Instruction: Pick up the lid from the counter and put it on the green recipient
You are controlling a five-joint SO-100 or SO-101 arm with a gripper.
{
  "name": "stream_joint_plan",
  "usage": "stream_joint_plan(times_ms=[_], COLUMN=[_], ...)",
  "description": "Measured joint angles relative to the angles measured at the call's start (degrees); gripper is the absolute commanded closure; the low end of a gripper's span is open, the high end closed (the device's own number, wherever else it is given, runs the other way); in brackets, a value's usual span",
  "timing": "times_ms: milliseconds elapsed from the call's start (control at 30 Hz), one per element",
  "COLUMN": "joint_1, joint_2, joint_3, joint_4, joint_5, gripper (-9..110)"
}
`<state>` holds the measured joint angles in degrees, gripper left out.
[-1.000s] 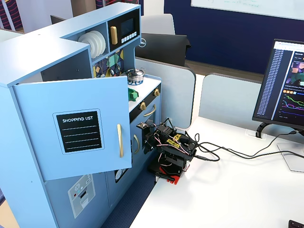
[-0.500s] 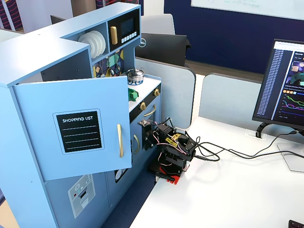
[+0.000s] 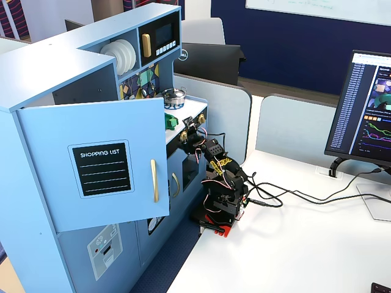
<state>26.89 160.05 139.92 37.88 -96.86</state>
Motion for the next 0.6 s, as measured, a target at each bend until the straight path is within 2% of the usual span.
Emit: stream_joint_plan(times_ms=[167,367,600], joint_1=[5.19,9.67,11.43], joint_2=[-1.76,-5.80,-15.47], joint_3=[-1.67,-1.85,-3.78], joint_4=[-9.93,-21.71,-29.71], joint_5=[2.72,3.60,3.60], gripper=[48,44,48])
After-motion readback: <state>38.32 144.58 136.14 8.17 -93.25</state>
